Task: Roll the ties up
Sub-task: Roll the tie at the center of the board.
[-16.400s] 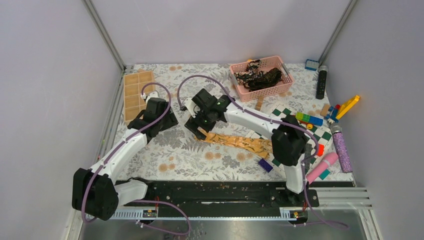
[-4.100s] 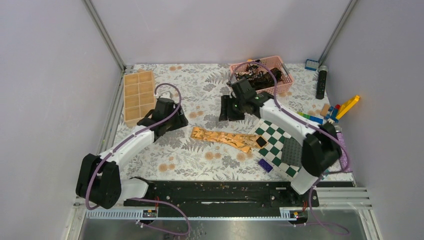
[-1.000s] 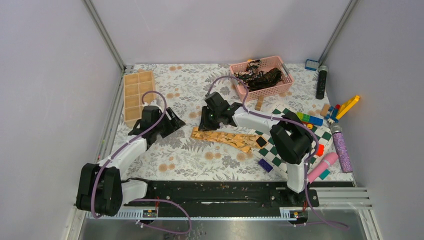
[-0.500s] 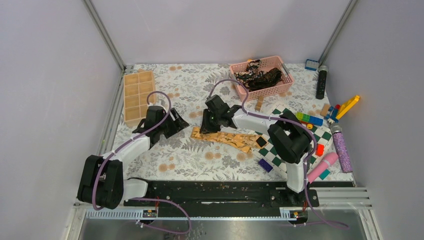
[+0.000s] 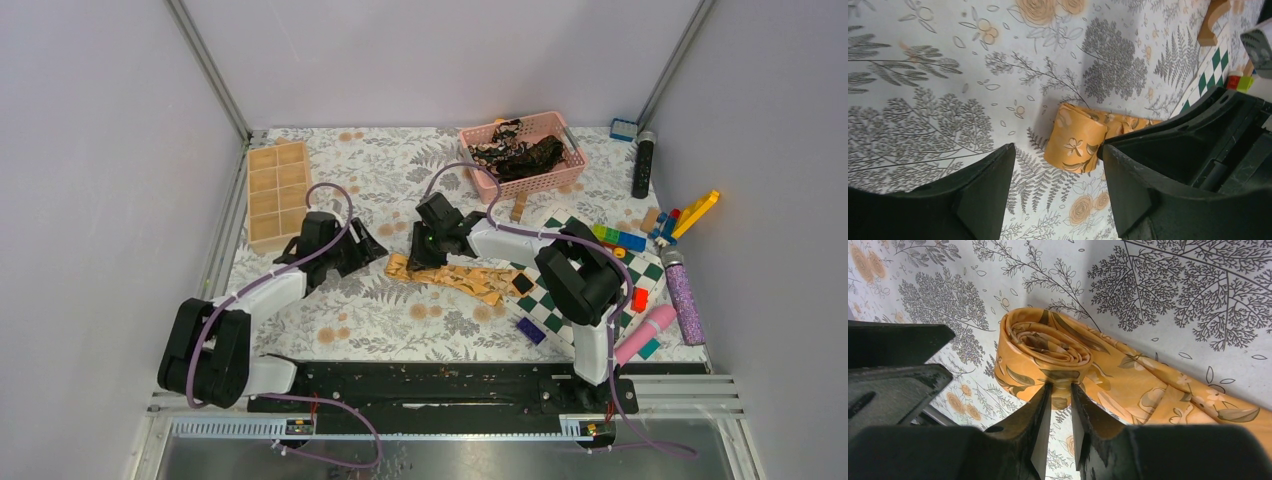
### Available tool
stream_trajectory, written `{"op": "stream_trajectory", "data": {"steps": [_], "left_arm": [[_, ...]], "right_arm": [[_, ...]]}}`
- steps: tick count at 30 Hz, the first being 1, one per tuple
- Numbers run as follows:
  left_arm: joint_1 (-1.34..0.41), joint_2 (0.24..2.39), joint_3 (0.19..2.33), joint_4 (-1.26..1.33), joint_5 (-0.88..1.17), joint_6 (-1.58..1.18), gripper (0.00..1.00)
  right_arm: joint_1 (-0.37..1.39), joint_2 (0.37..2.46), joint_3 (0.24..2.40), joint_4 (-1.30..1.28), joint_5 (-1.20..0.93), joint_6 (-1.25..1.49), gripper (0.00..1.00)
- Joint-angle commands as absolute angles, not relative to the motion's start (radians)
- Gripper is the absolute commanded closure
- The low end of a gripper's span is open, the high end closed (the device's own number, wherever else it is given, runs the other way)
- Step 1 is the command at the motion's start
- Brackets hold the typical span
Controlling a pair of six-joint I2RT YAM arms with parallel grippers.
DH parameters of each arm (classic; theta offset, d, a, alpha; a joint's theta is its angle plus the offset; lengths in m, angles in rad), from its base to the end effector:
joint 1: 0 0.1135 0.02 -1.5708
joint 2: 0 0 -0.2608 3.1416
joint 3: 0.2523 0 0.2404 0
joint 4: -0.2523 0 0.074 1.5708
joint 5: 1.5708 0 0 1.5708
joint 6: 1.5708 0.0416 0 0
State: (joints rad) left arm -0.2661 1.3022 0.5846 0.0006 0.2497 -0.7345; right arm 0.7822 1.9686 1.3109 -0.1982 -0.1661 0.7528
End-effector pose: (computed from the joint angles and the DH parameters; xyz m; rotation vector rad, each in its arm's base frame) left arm 0.2402 -0.0761 0.1820 -0.4219 2.3566 -0.7847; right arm 0.2912 0.2990 0.1723 -0.1197 2.6124 0.8344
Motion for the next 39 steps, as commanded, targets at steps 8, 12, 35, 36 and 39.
{"op": "stream_trajectory", "data": {"steps": [8, 12, 35, 36, 39], "left_arm": [[-0.327, 1.387, 0.572, 0.155, 0.308, -0.707, 0.35], [-0.343, 1.422, 0.562, 0.196, 0.31, -0.705, 0.35], [-0.388, 1.524, 0.526, 0.376, 0.393, -0.694, 0.46], [-0.391, 1.525, 0.527, 0.381, 0.398, -0.695, 0.46], [-0.398, 1.526, 0.529, 0.386, 0.407, -0.695, 0.49]], "right_arm": [[0.767, 1.997, 1.295, -0.212, -0.146, 0.744, 0.73], [0.766, 1.997, 1.292, -0.211, -0.145, 0.743, 0.73], [0.757, 2.014, 1.304, -0.211, -0.152, 0.749, 0.73], [0.757, 2.015, 1.305, -0.212, -0.152, 0.748, 0.73], [0.758, 2.016, 1.307, -0.211, -0.155, 0.749, 0.73]]}}
